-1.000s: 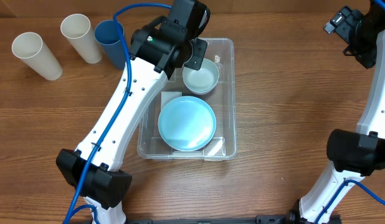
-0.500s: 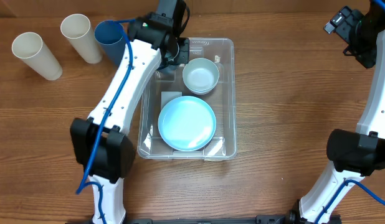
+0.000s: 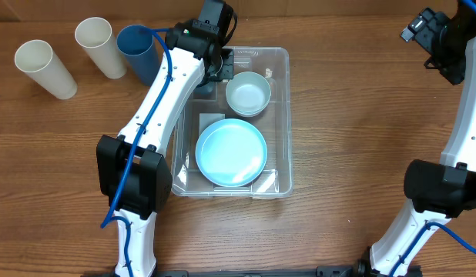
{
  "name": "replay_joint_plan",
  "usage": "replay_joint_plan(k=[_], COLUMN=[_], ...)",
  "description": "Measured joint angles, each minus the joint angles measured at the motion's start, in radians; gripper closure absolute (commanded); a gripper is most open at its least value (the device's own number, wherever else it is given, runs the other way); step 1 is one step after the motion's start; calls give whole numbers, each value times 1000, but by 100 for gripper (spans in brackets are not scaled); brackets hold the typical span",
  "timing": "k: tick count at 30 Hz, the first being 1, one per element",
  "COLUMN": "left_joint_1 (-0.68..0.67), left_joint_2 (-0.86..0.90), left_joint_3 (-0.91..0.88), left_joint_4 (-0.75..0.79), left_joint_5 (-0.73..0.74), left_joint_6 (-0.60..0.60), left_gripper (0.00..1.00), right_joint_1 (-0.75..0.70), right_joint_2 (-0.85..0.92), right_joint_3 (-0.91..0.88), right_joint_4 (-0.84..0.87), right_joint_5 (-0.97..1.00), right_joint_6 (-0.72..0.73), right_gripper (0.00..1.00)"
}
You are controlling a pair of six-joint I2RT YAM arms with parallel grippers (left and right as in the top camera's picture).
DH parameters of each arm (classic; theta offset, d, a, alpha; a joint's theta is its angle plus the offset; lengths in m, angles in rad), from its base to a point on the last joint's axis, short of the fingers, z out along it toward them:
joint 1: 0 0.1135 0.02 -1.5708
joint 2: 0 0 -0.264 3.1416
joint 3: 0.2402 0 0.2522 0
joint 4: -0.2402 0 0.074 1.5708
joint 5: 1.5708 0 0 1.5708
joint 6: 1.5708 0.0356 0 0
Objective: Pack container
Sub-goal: 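Carry the dark-teal cup into the bin's upper-left corner, release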
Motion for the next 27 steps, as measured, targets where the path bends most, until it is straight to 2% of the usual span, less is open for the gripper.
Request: replay_joint_plan(k=[2, 3, 4, 5, 7, 21, 27], left_joint_1=[0, 0, 0, 0, 0, 1, 1], left_joint_2=[1, 1, 1, 1, 1, 1, 1], left_joint_3=[0, 0, 0, 0, 0, 0, 30], left_joint_4=[0, -1, -1, -1, -1, 55, 99], left_joint_5=[-4, -5, -8, -12, -21, -47, -77], left_joint_6=[-11, -16, -19, -22, -29, -34, 21], left_gripper=[94, 88, 71, 62, 53, 47, 46], right_joint_1=[0, 0, 0, 0, 0, 0, 0], right_joint_2=[0, 0, 0, 0, 0, 0, 0], right_joint_3=[0, 0, 0, 0, 0, 0, 0], right_joint_4=[0, 0, 0, 0, 1, 0, 0], right_joint_5=[0, 0, 0, -1, -1, 0, 0], right_joint_6=[1, 0, 1, 0, 0, 0, 1], right_gripper=[0, 0, 0, 0, 0, 0, 0])
